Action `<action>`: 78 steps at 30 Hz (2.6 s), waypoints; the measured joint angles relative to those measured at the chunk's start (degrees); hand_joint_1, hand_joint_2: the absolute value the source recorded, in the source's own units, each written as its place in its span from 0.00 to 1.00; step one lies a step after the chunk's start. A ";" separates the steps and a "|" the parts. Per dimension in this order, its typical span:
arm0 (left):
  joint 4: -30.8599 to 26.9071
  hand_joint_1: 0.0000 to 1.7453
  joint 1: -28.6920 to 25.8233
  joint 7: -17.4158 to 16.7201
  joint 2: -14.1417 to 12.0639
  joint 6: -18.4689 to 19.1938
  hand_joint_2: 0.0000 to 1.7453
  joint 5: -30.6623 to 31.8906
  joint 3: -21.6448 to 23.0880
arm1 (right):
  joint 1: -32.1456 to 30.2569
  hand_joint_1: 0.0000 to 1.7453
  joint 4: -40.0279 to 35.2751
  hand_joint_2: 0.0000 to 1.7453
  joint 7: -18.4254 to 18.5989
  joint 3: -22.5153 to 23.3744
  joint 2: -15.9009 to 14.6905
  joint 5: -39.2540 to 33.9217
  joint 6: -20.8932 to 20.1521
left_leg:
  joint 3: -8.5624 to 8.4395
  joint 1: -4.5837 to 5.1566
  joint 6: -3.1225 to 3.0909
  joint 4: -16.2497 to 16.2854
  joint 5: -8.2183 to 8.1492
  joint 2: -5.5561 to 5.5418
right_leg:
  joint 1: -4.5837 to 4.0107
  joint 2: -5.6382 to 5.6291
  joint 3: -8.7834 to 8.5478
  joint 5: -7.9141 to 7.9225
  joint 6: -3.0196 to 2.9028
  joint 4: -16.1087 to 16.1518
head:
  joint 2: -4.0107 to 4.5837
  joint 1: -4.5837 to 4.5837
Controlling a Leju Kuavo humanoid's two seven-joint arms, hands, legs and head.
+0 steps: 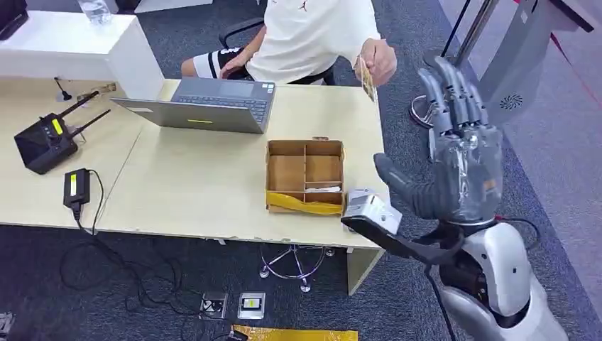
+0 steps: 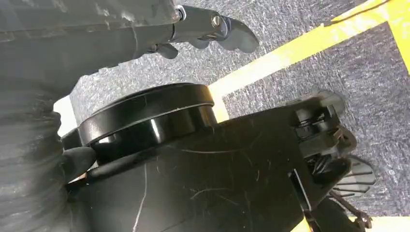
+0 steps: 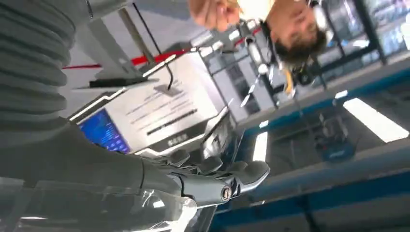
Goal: Pass the card to the sensor for recognition and then transmit it.
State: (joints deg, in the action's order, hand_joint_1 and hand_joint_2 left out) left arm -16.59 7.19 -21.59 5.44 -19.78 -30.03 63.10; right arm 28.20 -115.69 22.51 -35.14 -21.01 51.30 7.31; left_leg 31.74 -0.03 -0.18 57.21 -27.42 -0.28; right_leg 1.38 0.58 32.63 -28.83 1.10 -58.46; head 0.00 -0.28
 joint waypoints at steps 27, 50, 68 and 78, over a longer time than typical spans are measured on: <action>-7.06 0.00 3.25 0.46 -0.87 -0.30 1.00 31.81 14.96 | 15.87 0.00 29.71 1.00 -1.33 -16.97 13.62 -9.40 -6.85 | 0.16 -0.09 -0.01 0.04 0.06 -0.04 | -0.09 0.02 0.14 0.01 0.00 -0.01 | 0.00 -0.02; -8.15 0.00 4.90 0.63 -0.37 6.65 1.00 51.04 13.51 | 16.08 1.00 35.35 1.00 -1.53 -18.43 15.04 -10.14 -3.96 | 0.17 -0.18 0.01 0.06 0.05 0.08 | -0.17 -0.14 0.23 0.02 -0.02 0.00 | 0.00 0.00; -8.61 0.00 3.51 0.63 -0.37 6.23 1.00 51.04 10.45 | 13.54 1.00 35.17 1.00 -0.26 -18.23 14.34 -7.13 -2.19 | 0.16 -0.18 0.01 0.06 0.05 0.09 | -0.17 -0.15 0.25 0.02 -0.02 0.01 | 0.00 0.00; -9.03 0.00 2.53 0.87 -0.48 5.07 1.00 50.25 9.49 | 10.25 1.00 35.37 1.00 1.36 -13.95 11.74 -10.59 8.59 | 0.16 -0.18 0.00 0.06 0.04 0.09 | -0.17 -0.12 0.24 0.02 -0.02 0.04 | 0.00 -0.02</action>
State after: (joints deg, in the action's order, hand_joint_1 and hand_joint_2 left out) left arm -25.62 9.72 -20.72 4.96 -14.71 20.22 72.59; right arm 38.45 -80.32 23.87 -49.09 -9.27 40.72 15.90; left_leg 31.90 -0.20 -0.17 57.27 -27.38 -0.19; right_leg 1.21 0.45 32.87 -28.81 1.08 -58.43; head 0.00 -0.31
